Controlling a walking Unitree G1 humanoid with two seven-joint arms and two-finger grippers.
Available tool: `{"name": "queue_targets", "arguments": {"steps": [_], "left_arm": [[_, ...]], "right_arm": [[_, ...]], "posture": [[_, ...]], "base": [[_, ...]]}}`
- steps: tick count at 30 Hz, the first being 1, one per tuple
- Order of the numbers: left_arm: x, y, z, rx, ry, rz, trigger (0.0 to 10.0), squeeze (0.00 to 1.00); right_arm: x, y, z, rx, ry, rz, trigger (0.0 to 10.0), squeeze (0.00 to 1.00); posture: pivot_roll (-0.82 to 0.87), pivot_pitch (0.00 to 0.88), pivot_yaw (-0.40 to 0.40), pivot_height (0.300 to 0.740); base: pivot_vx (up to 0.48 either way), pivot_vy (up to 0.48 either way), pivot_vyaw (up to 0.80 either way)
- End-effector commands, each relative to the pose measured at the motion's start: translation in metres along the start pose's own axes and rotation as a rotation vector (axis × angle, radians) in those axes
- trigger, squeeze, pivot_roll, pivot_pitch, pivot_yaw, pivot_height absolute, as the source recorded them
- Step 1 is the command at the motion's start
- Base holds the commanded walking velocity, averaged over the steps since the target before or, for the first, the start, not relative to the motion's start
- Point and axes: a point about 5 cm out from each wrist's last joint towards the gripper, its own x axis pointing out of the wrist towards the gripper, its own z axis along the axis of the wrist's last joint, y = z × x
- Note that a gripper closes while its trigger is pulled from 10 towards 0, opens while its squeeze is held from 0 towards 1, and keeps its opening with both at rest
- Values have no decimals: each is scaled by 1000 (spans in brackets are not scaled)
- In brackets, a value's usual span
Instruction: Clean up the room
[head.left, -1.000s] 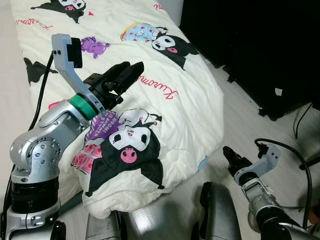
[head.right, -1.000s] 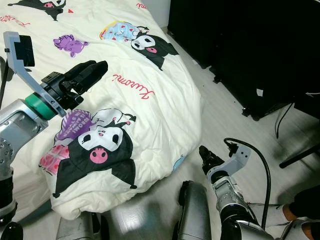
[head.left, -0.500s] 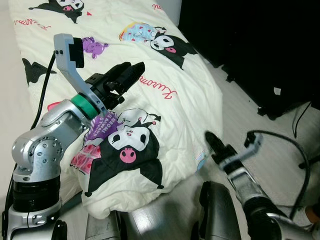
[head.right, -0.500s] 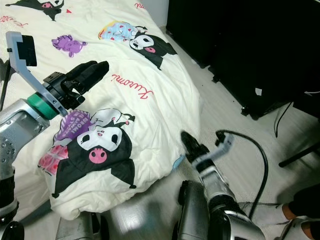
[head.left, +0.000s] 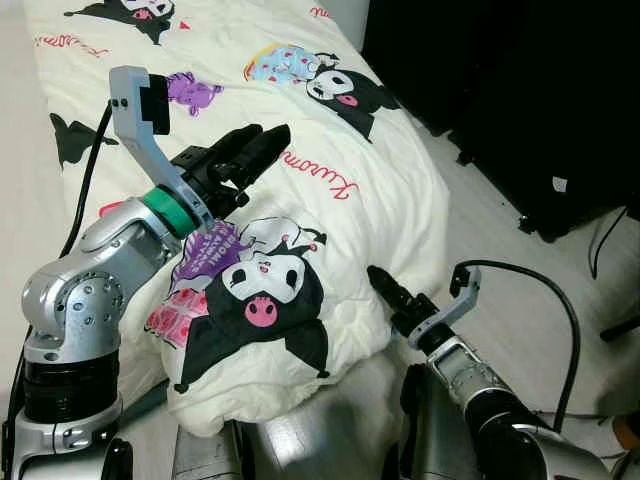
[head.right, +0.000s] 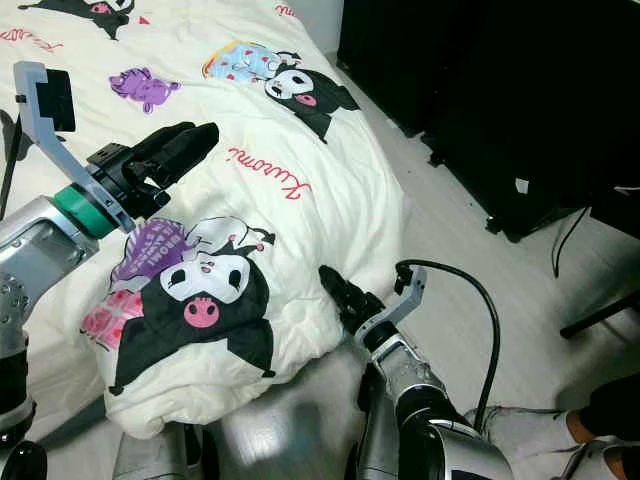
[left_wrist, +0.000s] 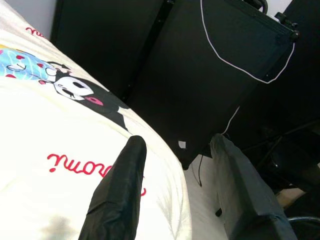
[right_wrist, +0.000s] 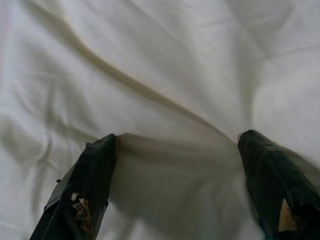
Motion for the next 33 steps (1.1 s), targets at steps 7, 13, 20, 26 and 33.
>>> {"name": "queue_targets", "arguments": {"steps": [7, 13, 20, 26, 33], "left_arm": [[-3, 0, -2, 9, 21, 5, 10000, 0], [-4, 1, -2, 9, 26, 11, 10000, 0], [-5, 1, -2, 12, 35, 11, 10000, 0], [-9, 2, 0, 18, 45, 19, 10000, 0], [-9, 0, -3, 16, 54, 18, 10000, 0]], "right_arm": [[-5, -8, -1, -41, 54, -59, 10000, 1000], [-6, -12, 15, -86, 46, -72, 4039, 1000], [-11, -18, 17, -112, 62, -124, 0, 1000], [-12, -22, 35, -160, 32, -178, 0, 1000], [-12, -21, 12, -73, -29, -196, 0, 1000]], "posture": [[270, 273, 76, 505], [275, 279, 75, 505], [301, 288, 90, 505], [309, 295, 92, 505], [305, 297, 88, 505]], "base": [[0, 0, 0], [0, 0, 0], [0, 0, 0], [0, 0, 0], [0, 0, 0]]}}
